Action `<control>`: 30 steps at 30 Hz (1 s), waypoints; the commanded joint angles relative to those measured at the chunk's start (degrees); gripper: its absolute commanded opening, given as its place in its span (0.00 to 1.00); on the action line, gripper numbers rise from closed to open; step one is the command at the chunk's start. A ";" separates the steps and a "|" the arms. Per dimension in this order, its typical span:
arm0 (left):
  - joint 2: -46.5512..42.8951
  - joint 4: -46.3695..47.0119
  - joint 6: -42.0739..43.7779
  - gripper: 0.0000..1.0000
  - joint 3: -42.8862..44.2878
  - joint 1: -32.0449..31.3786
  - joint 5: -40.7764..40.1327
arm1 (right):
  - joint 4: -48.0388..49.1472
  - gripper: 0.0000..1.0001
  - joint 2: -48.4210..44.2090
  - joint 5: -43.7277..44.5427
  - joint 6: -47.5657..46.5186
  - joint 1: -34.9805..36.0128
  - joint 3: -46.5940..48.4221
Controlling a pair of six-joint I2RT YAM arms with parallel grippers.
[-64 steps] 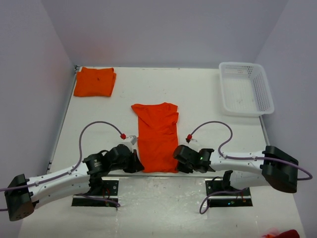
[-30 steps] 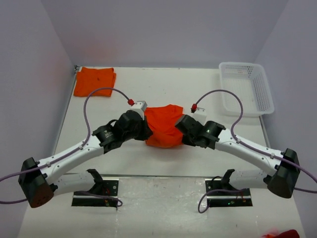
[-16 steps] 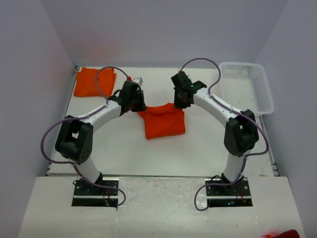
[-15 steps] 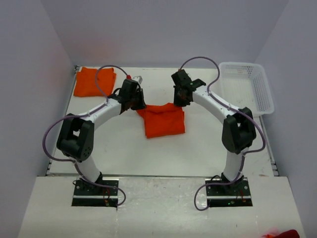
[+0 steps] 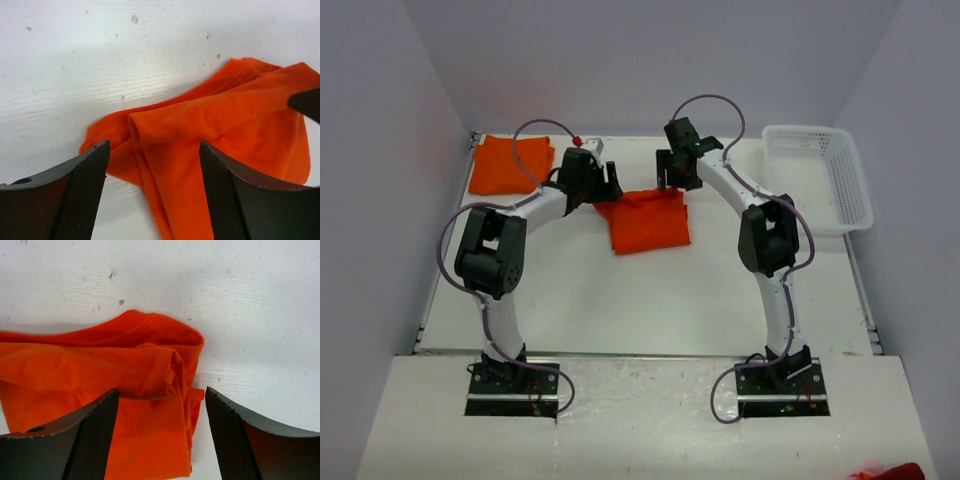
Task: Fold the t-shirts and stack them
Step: Fold the long partially folded tshirt into a neat square, then smooth out wrinkles on the folded tshirt
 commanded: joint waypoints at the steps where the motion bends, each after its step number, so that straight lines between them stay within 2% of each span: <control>1: -9.85 11.59 5.78 0.75 -4.58 0.22 -6.08 | 5.99 0.71 -5.78 6.22 -5.58 -0.51 -2.82; 4: -17.50 13.63 7.37 0.78 -8.38 -0.04 -15.03 | 5.04 0.72 -9.39 7.29 -5.24 -0.43 -4.50; 6: -19.64 11.54 6.24 0.78 -8.74 -0.22 -14.80 | 6.17 0.72 -13.76 7.73 -4.81 -0.25 -8.01; 8: -20.18 8.81 5.80 0.75 -6.99 -1.27 -9.54 | 8.62 0.73 -17.03 6.08 -3.57 -0.16 -14.51; 9: -19.91 7.58 5.62 0.70 -6.55 -1.45 -6.04 | 8.64 0.73 -18.87 5.63 -2.70 -0.16 -15.75; 10: -18.87 6.96 4.49 0.62 -6.19 -1.54 0.61 | 8.38 0.67 -19.41 4.93 -2.00 -0.25 -17.16; 11: -18.07 6.95 3.00 0.28 -6.02 -1.45 4.59 | 7.94 0.52 -19.77 -0.30 -1.29 -0.34 -17.87; 12: -17.02 7.91 2.02 0.06 -5.93 -1.36 8.46 | 7.93 0.18 -20.03 -3.83 0.54 -0.95 -18.57; 13: -13.79 8.53 -0.07 0.00 -5.58 -1.36 17.37 | 7.93 0.00 -20.47 -7.35 1.86 -1.30 -20.84; 14: -11.76 9.93 -1.57 0.00 -5.23 -1.36 22.59 | 10.89 0.00 -20.91 -12.69 2.57 -1.74 -22.69; 15: -9.74 14.55 -3.24 0.00 -4.96 -1.36 27.26 | 12.58 0.00 -21.09 -22.06 4.15 -2.01 -24.36; 16: -5.54 21.73 -7.35 0.00 -5.13 -1.36 34.70 | 16.68 0.00 -21.61 -24.67 5.73 -2.10 -27.86; 17: -3.41 25.02 -10.00 0.00 -5.57 -1.45 37.39 | 18.12 0.00 -21.70 -27.57 6.70 -2.10 -29.28; 18: 0.96 27.15 -11.94 0.00 -4.97 -1.45 39.59 | 19.78 0.00 -21.53 -34.47 7.93 -2.36 -30.34; 19: 2.83 29.08 -15.27 0.00 -4.52 -1.45 43.35 | 21.19 0.00 -20.92 -36.63 8.90 -2.62 -32.09; 24: 12.06 50.43 -27.15 0.00 -4.96 -1.45 50.94 | 28.84 0.00 -17.67 -48.59 13.73 -4.55 -35.27; 25: 13.21 52.37 -29.78 0.00 -4.61 -1.45 52.51 | 30.33 0.00 -16.96 -53.04 14.79 -5.08 -35.71; 28: 16.82 54.58 -31.03 0.00 -1.80 -1.45 53.84 | 35.61 0.00 -13.98 -59.12 19.27 -7.54 -37.20; 30: 19.36 55.73 -31.91 0.00 0.74 -1.45 54.81 | 37.29 0.00 -12.04 -60.03 21.64 -8.68 -37.21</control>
